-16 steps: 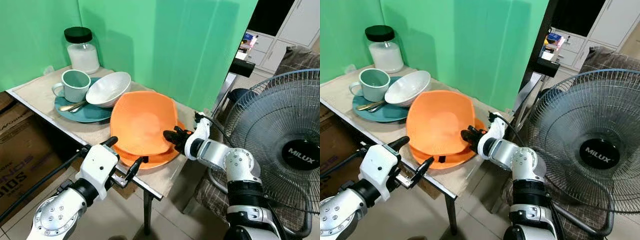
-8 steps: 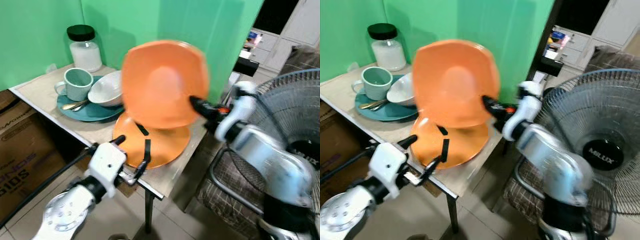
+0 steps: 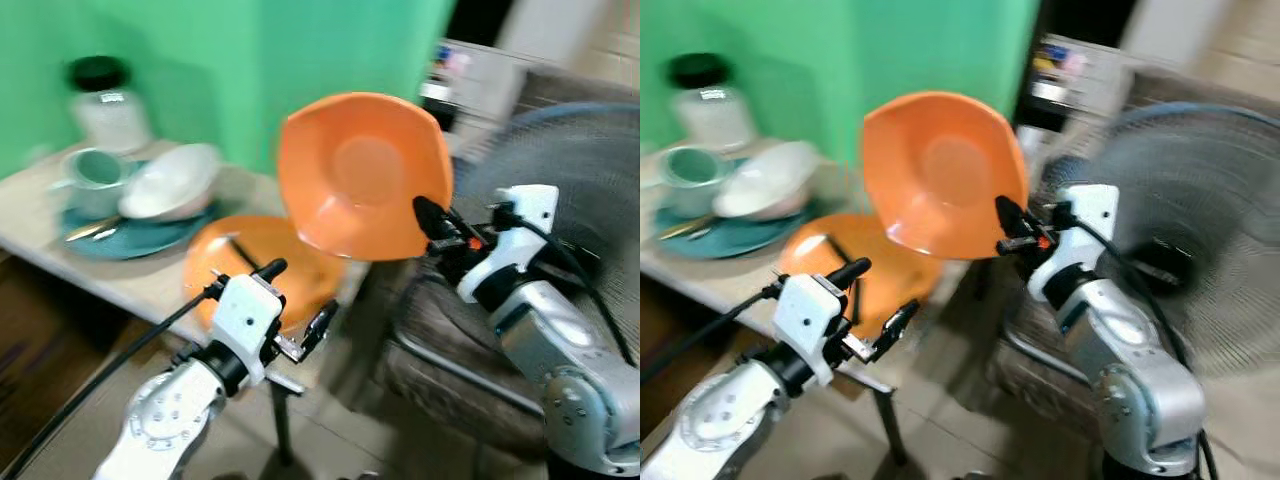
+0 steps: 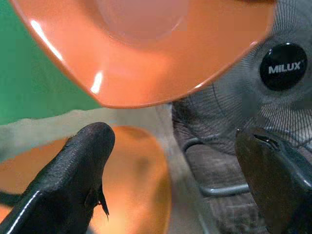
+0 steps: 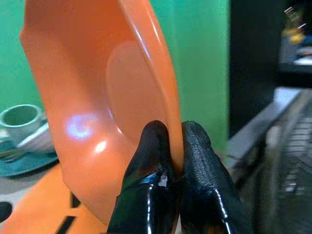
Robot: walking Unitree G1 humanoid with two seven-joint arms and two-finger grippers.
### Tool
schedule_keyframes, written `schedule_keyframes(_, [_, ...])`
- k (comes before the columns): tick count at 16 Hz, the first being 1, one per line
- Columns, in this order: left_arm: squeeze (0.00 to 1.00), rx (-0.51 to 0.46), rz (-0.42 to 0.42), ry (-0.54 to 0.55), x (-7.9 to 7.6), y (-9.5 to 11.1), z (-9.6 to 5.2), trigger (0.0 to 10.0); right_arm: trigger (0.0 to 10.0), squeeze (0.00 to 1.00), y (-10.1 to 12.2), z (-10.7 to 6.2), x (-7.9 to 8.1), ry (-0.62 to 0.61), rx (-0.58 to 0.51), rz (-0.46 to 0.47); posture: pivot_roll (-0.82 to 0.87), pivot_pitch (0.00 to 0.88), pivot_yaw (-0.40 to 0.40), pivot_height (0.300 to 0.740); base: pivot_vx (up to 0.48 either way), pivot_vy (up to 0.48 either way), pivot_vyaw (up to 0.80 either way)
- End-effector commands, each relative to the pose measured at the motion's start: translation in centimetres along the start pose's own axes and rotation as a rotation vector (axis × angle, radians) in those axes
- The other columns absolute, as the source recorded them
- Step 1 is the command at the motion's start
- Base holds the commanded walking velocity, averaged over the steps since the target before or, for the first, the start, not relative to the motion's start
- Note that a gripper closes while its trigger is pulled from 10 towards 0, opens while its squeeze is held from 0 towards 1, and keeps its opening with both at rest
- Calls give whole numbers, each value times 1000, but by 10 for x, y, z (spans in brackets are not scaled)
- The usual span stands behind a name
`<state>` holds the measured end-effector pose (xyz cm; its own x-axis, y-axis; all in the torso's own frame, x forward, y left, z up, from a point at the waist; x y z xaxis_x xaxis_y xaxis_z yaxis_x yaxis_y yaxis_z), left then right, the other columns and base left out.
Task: Setting the table
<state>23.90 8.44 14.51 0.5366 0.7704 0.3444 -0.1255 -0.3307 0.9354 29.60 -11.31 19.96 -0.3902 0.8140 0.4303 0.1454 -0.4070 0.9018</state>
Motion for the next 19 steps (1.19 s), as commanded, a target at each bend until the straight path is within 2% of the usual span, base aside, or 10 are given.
schedule_keyframes(1, [0,24,-10,44,6,-3,-1,10000,10000,0,4,-1,11,44,-35,-23,80,2,-59,740,0,0,-769])
schedule_keyframes(3, [0,3,-20,46,3,3,-3,10000,10000,0,-2,-1,14,62,-28,-25,96,2,-77,740,0,0,-775])
schedule_keyframes(7, [0,18,-14,75,5,2,-9,10000,10000,0,-6,6,12,44,-35,-11,110,16,-82,740,0,0,-777])
schedule_keyframes(8, [0,16,-4,88,9,3,-10,10000,10000,0,-6,7,11,38,-41,-10,114,20,-86,740,0,0,-775])
schedule_keyframes(9, [0,30,-12,146,18,1,-13,10000,10000,0,-7,7,9,25,-40,-4,108,26,-73,740,0,0,-781])
schedule_keyframes(10, [0,31,-12,152,19,1,-14,10000,10000,0,-7,7,8,24,-40,-5,108,26,-73,740,0,0,-781])
schedule_keyframes(11, [0,13,-15,133,17,5,-12,10000,10000,0,-7,6,6,18,-41,2,106,25,-77,740,0,0,-781])
schedule_keyframes(13, [0,12,-9,159,23,4,-14,10000,10000,0,-9,2,0,-11,-38,20,104,20,-70,740,0,0,-781])
schedule_keyframes(16, [0,-15,-8,140,27,10,-7,10000,10000,0,-14,-10,-9,-61,-40,44,87,17,-21,740,0,0,-781])
schedule_keyframes(19, [0,9,-7,170,36,3,-7,10000,10000,0,-17,-17,-10,-88,-51,49,65,16,31,740,0,0,-781])
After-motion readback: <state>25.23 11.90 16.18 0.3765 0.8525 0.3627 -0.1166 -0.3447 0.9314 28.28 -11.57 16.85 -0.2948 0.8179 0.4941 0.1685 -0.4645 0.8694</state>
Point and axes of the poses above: a point about 5 cm out from each wrist's last joint towards the gripper, its own z axis pointing out of the wrist towards the gripper, its own y axis along the axis of the wrist's last joint, x = y × z, the point moved 5 cm from there along z, pointing out of the wrist towards the gripper, and after that the axes turned 12 degrees about z, right-handed, at the moved point
